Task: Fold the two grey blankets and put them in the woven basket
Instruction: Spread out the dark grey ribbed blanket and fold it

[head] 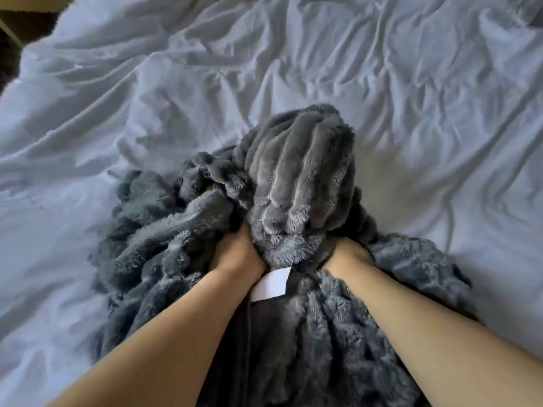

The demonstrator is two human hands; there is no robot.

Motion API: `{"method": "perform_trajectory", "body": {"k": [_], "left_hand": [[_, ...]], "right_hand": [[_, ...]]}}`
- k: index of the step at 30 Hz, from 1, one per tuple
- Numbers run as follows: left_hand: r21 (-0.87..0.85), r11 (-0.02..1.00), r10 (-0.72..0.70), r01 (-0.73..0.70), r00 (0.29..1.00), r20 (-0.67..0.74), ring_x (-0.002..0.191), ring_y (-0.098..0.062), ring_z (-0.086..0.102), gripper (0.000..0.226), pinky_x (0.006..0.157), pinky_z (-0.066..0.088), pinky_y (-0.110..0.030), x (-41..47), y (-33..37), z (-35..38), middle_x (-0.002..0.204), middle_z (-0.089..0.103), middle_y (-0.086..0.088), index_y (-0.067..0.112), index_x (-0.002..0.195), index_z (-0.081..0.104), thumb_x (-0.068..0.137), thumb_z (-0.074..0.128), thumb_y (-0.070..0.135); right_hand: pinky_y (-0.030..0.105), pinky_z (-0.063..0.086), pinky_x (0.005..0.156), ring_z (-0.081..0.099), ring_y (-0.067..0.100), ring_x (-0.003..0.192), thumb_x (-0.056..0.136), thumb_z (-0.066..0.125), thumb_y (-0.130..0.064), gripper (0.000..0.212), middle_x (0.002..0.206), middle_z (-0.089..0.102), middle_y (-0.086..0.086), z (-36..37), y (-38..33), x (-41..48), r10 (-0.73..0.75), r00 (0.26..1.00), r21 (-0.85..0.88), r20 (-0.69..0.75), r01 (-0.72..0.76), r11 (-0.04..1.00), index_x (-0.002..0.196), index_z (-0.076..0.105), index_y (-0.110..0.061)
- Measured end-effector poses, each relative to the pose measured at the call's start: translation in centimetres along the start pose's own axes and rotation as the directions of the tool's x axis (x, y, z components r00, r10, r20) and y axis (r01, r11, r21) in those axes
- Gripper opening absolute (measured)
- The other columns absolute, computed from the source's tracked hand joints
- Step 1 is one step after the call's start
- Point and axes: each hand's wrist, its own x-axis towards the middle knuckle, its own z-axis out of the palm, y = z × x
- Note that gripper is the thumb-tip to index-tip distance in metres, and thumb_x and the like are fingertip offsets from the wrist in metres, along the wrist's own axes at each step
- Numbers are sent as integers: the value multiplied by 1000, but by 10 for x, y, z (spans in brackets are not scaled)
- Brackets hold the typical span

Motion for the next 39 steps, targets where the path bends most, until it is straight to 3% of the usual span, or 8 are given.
{"method": "perform_trajectory", "body": {"k": [11, 17, 21, 24, 26, 30, 32, 39], "left_hand": [[288, 913, 140, -289, 885, 444, 105, -27, 62, 56, 74, 45, -30, -96, -9, -59, 117, 64, 1, 27, 121, 54, 76, 58, 61], [241, 931, -10, -273, 642, 767, 113, -27, 59, 47, 95, 48, -34, -279, -77, -31, 125, 61, -12, 16, 124, 59, 82, 64, 36], [58, 996, -84, 61, 763, 640, 118, -21, 51, 47, 96, 40, -14, -348, -77, -66, 135, 50, -3, 6, 138, 41, 94, 46, 22], [-96, 993, 98, -72, 947, 307, 119, -23, 53, 51, 94, 40, -19, -296, 6, -204, 133, 54, -5, 15, 135, 49, 88, 55, 34], [-273, 943, 168, -189, 981, -99, 105, -28, 60, 38, 83, 46, -28, -268, 97, -350, 109, 66, -8, 15, 112, 65, 81, 63, 37], [-367, 627, 297, -687, 647, -703, 101, -22, 64, 56, 89, 52, -32, -346, 238, -610, 107, 68, -2, 28, 123, 61, 70, 79, 33], [-284, 521, 308, -804, 488, -817, 100, -22, 63, 70, 91, 52, -32, -394, 263, -678, 113, 66, -2, 32, 134, 51, 71, 81, 38], [-141, 480, 155, -866, 242, -958, 86, -19, 59, 39, 63, 44, -19, -449, 247, -715, 102, 63, 0, 30, 125, 59, 90, 57, 12]], "right_hand": [[31, 29, 114, 35, 19, 139, 82, 39, -66, 75, 154, 33, -3, 39, -8, -113, -256, 963, 420, 82, 199, 885, 145, 41, -25], [28, 18, 117, 23, 16, 144, 97, 40, -50, 60, 157, 21, -6, 193, -55, -274, -343, 916, 597, 210, 157, 786, 150, 29, -24], [25, 27, 111, 36, 18, 139, 88, 44, -60, 60, 153, 34, -8, 170, -48, -339, -374, 926, 505, 46, 302, 809, 144, 35, -40], [27, 50, 85, 64, 25, 105, 76, 57, -47, 49, 114, 68, 3, -29, -6, -348, 19, 986, 525, -166, 72, 848, 113, 64, -17], [28, 47, 67, 63, 29, 80, 70, 63, -33, 30, 80, 64, 9, -209, 52, -401, 289, 829, 650, -478, 112, 752, 92, 63, -11], [40, 51, 86, 59, 36, 107, 74, 64, -16, 61, 120, 61, 13, -452, 165, -620, 471, -141, 372, -871, 437, 819, 132, 50, -28], [47, 48, 90, 52, 42, 115, 76, 64, -10, 80, 138, 44, 18, -490, 203, -708, 436, -392, 308, -810, 349, 885, 145, 30, -32], [46, 44, 95, 46, 43, 122, 88, 54, -15, 68, 148, 35, 10, -444, 270, -753, 430, -427, 346, -795, 264, 900, 148, 28, -33]]}}
